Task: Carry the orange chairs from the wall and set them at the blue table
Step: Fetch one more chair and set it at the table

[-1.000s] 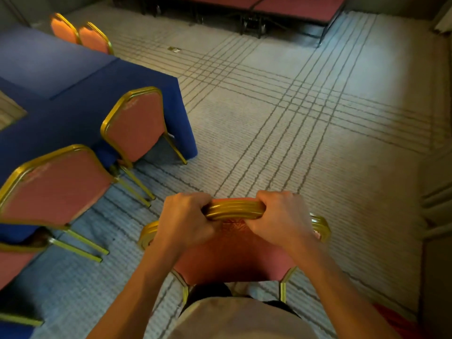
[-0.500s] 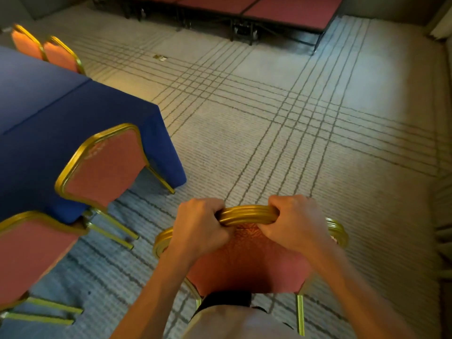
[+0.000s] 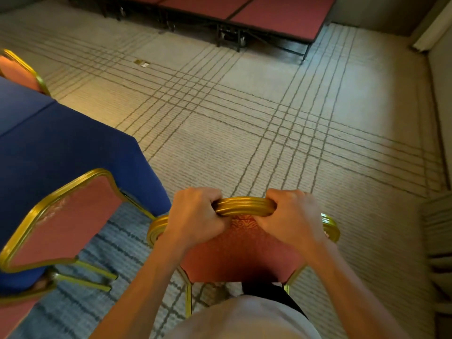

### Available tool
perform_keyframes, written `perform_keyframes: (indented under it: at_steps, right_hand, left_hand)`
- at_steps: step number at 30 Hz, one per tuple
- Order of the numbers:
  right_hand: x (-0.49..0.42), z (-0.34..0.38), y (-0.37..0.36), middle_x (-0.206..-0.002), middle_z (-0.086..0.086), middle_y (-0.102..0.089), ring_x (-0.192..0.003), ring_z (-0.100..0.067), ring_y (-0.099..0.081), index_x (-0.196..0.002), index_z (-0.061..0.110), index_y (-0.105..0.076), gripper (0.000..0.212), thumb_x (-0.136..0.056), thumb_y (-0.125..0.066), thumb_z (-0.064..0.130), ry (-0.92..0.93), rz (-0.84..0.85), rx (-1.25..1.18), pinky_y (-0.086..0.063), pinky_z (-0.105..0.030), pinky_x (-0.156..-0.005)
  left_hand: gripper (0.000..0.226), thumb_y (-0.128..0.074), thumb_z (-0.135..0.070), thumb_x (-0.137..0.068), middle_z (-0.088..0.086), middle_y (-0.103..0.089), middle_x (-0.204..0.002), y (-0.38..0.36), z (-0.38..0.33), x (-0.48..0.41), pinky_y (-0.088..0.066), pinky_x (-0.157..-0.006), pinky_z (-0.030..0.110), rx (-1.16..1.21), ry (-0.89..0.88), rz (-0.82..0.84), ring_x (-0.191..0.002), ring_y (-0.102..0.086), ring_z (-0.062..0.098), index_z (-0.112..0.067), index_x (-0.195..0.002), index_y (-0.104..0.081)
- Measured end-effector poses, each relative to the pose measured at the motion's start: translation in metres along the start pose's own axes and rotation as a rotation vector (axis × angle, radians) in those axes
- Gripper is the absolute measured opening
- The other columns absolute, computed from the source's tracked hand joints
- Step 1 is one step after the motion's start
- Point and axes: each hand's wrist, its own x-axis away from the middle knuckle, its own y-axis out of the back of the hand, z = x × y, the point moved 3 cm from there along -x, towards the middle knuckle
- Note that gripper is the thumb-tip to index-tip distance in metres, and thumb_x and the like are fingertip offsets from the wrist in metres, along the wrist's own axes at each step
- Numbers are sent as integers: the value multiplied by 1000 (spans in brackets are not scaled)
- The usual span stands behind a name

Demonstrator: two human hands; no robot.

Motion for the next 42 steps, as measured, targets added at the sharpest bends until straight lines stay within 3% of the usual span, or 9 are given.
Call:
perform_keyframes:
  at_steps: [3, 8, 12, 15, 20, 26, 30, 36, 42]
  right_hand:
    - [-52, -17, -22, -51, 9, -53, -52, -17, -58, -60, 27, -47, 41, -70, -60, 65, 3, 34, 7, -34, -26, -56]
    - [-156, -43, -68, -51, 6, -58, -50, -18, -61, -58, 24, -49, 43, -64, -74, 59, 86, -19, -4, -31, -23, -54]
    - [-237, -61, -93, -48, 8, -52, -48, -19, -60, -59, 27, -46, 42, -63, -73, 59, 116, -13, -86, -31, -22, -54]
    - [-301, -62, -105, -49, 12, -34, -47, -19, -58, -61, 31, -38, 45, -66, -75, 56, 192, -8, -137, -30, -23, -54]
    - [-393, -51, -119, -49, 14, -30, -43, -19, -52, -60, 30, -39, 44, -67, -76, 52, 272, 24, -228, -30, -24, -53]
    - [-487, -33, -165, -48, 12, -35, -42, -16, -50, -61, 32, -41, 40, -67, -74, 54, 330, 80, -199, -29, -23, -52]
    - [-559, -9, -206, -47, 15, -20, -42, -9, -32, -60, 31, -37, 42, -68, -73, 51, 355, 104, -199, -26, -23, -52]
    - [-668, 25, -226, -47, 12, -29, -42, -14, -35, -58, 27, -37, 47, -66, -76, 52, 346, 89, -174, -28, -24, -53]
    - [-745, 47, -255, -48, 14, -22, -42, -15, -37, -59, 32, -34, 45, -64, -74, 51, 345, 113, -187, -27, -24, -53]
  left_hand:
    - [24, -76, -31, -65, -8, -53, -51, -12, 19, -47, -41, -47, 32, -8, 9, 8, -47, -49, 11, -21, -56, -55]
    - [33, -74, -30, -63, -18, -37, -48, -29, 59, -138, -24, -48, 18, -36, 66, -17, -47, -39, 4, -34, -54, -43]
    - [17, -69, -34, -63, -12, -52, -52, -38, 88, -210, -31, -50, 23, -48, 102, -33, -49, -48, 7, -22, -56, -59]
    - [18, -71, -31, -61, -17, -47, -51, -33, 111, -257, -30, -52, 21, -58, 149, -69, -51, -47, 3, -30, -55, -55]
    - [28, -72, -30, -64, -16, -43, -49, -18, 148, -320, -30, -48, 17, -44, 191, -131, -49, -45, 6, -35, -56, -46]
    - [36, -74, -30, -66, -11, -43, -49, -23, 222, -385, -30, -45, 25, -34, 248, -131, -47, -45, 8, -34, -55, -40]
    - [44, -73, -32, -67, -14, -38, -47, -20, 287, -432, -29, -47, 25, -27, 307, -162, -47, -42, 5, -36, -51, -32]
    - [35, -70, -38, -66, -11, -38, -47, 15, 362, -525, -34, -48, 30, -69, 274, -162, -46, -41, 9, -24, -51, -41]
    - [35, -68, -36, -66, -12, -35, -48, 29, 417, -582, -27, -49, 26, -49, 256, -149, -47, -38, 7, -30, -52, -37]
